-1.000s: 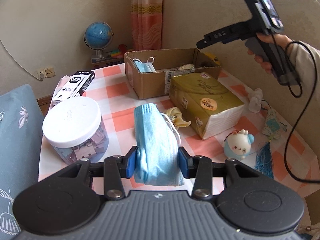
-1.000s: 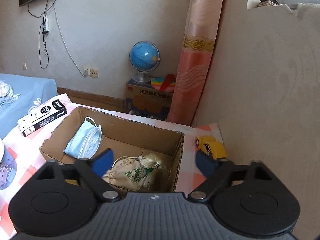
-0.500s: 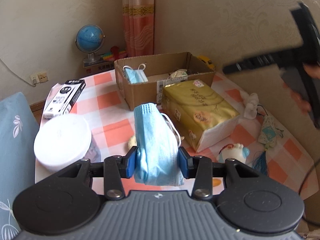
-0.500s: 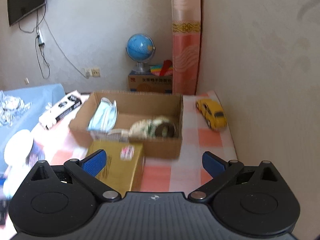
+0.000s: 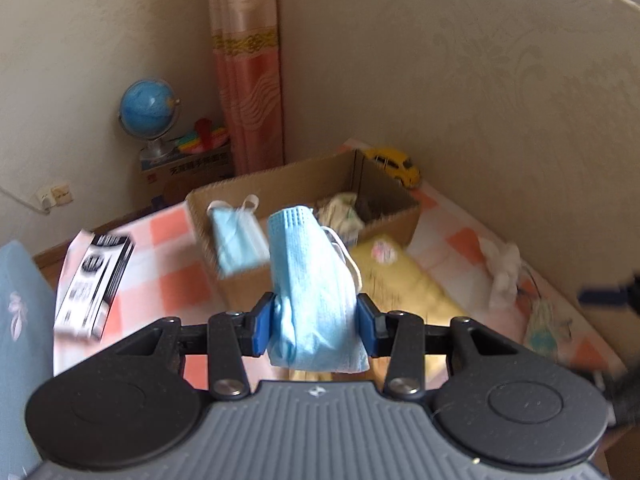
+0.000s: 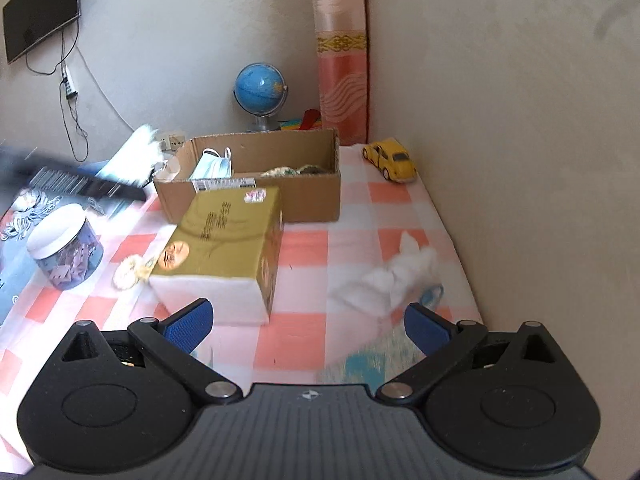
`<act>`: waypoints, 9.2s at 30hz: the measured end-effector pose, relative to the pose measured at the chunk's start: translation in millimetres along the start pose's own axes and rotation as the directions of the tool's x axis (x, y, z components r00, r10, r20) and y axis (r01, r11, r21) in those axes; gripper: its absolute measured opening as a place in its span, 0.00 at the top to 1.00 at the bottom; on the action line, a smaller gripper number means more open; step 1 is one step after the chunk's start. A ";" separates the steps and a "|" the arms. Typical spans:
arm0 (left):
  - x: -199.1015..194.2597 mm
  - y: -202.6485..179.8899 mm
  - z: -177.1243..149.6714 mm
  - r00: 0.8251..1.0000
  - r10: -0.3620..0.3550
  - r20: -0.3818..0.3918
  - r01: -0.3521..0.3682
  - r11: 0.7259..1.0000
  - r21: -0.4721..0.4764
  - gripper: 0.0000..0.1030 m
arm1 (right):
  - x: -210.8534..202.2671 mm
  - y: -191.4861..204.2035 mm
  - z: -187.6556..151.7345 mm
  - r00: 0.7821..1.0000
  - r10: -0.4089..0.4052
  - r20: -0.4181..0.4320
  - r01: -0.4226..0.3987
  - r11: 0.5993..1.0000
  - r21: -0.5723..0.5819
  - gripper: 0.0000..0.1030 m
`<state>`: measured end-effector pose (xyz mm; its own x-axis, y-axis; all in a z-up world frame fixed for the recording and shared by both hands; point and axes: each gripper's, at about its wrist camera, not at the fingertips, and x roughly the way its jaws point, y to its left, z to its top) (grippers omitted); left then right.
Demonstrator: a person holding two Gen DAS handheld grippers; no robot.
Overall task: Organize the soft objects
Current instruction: 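Carry the second blue mask with the left tool and release it into the box, then move the right tool toward the blue tasseled sachet while the left tool grasps the orange earplug, then close the right tool on the blue tasseled sachet and lift it, then carry the sachet with the right tool and drop it into the box, then carry the orange earplug with the left tool and release it into the box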
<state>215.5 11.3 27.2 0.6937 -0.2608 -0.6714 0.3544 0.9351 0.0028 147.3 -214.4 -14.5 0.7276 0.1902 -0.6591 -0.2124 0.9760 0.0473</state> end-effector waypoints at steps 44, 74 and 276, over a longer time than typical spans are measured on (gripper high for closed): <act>-34.2 -15.8 -58.2 0.989 0.140 0.047 -0.137 0.988 -0.070 0.04 | 33.8 -31.5 -35.3 0.997 -0.069 -0.046 0.067 0.997 -0.032 0.00; -34.1 -36.2 -146.7 0.999 0.007 -0.049 -0.010 0.998 -0.060 0.04 | 37.5 -8.7 -56.2 0.991 -0.078 -0.111 0.071 0.995 -0.064 0.00; -57.0 5.5 -111.9 1.000 0.025 -0.003 -0.025 0.997 -0.076 0.76 | 108.3 18.3 152.0 0.992 0.071 -0.104 -0.061 0.993 0.097 0.00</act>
<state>107.7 58.2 -17.4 0.7004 -0.2364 -0.6735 0.2878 0.9570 -0.0366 321.4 -160.0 29.1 0.6391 0.2469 -0.7284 -0.1920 0.9683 0.1597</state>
